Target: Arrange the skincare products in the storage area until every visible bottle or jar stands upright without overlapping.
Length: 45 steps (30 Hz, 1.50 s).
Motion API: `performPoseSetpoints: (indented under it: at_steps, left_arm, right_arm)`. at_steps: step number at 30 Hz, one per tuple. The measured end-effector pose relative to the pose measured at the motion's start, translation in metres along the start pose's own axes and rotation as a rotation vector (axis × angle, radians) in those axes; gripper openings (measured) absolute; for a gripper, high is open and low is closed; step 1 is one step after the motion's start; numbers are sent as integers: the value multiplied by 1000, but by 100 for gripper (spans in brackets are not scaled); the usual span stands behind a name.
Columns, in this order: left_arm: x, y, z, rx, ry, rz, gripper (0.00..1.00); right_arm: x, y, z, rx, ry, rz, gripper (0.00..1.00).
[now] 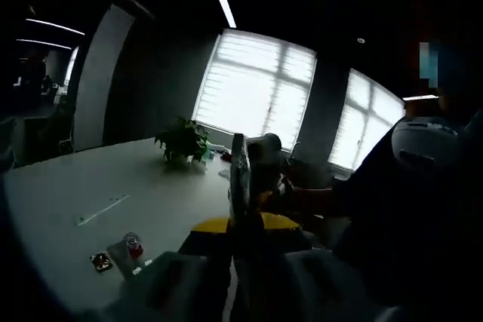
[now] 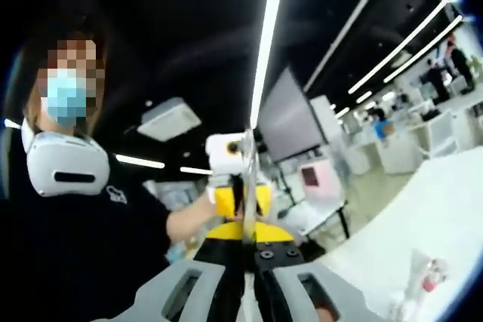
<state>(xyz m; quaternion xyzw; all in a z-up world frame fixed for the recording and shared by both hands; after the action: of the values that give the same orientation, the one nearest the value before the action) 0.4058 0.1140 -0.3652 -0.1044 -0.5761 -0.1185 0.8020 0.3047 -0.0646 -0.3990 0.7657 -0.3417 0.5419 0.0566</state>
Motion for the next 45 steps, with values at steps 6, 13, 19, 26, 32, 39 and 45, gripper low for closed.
performPoseSetpoints:
  at_steps: [6,13,19,26,32,39,45]
  left_arm:
    - [-7,2,-2,12,48,25,3]
    - [-16,9,-10,32,169,66,0]
    - [-25,16,-16,57,216,76,0]
    - [-34,22,-21,70,271,90,0]
    - [-41,26,-27,73,309,101,0]
    - [-53,35,-39,95,357,105,0]
    - [-59,42,-46,113,384,114,0]
  right_arm:
    - [-4,-2,1,-13,-6,-18,0]
    - [-14,-3,7,-37,-75,-8,0]
    - [-24,-7,10,-53,-139,-17,0]
    - [-30,-11,13,-52,-92,-31,0]
    - [-35,-11,18,-88,-39,-60,5]
    - [-42,-8,20,-109,18,-114,29]
    - [-51,-6,26,-171,94,-161,70]
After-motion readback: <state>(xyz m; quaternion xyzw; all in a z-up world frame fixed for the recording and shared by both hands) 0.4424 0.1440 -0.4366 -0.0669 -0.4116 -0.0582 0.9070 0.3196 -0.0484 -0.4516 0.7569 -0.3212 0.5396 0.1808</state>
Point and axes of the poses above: the point that each gripper's makers call its tool centre point, and the gripper's own axes: y roughly backward along the fingers, z roughly to its right, x roughly out of its top, the point moved 10 cm from there along y, roughly backward along the fingers, and after that the axes turned 9 degrees about z, right-handed, at the moved point
